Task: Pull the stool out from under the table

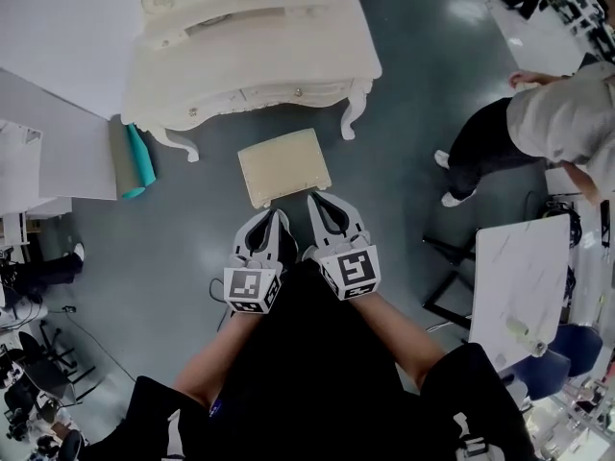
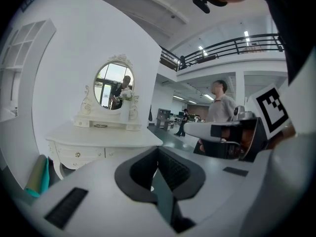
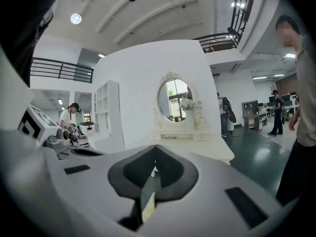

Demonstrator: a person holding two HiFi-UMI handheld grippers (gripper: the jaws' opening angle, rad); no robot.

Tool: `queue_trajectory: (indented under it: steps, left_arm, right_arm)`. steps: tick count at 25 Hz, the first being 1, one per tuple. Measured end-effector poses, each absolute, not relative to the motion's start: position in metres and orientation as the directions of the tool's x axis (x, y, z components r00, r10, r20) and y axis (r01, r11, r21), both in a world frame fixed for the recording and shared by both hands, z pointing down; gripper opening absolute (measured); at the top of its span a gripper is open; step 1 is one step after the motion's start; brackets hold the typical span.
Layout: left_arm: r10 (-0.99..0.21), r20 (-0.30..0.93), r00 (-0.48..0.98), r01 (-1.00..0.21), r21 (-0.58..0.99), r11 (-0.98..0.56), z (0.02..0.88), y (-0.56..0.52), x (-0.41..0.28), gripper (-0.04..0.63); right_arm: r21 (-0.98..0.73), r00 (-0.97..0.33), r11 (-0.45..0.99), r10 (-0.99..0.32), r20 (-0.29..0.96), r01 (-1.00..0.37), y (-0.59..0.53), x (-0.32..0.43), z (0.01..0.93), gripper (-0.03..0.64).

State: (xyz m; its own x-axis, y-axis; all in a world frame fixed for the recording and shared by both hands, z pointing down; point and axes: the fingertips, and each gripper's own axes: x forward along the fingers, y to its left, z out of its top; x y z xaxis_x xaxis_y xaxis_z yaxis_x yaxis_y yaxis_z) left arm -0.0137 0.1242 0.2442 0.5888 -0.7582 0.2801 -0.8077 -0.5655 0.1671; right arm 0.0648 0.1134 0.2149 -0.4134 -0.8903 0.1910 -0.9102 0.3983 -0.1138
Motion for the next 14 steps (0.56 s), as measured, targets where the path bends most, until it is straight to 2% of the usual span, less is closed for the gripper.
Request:
queue_trajectory:
  steps: [14]
  left_arm:
    - [-0.768, 0.232, 0.597, -0.801, 0.125, -0.585, 0.221, 0.098, -0.006, 0.015]
  right_arm:
    - [-0.115, -0.396, 0.381, -0.903, 0.166, -0.917, 0.096, 0.069, 0.202, 0.018]
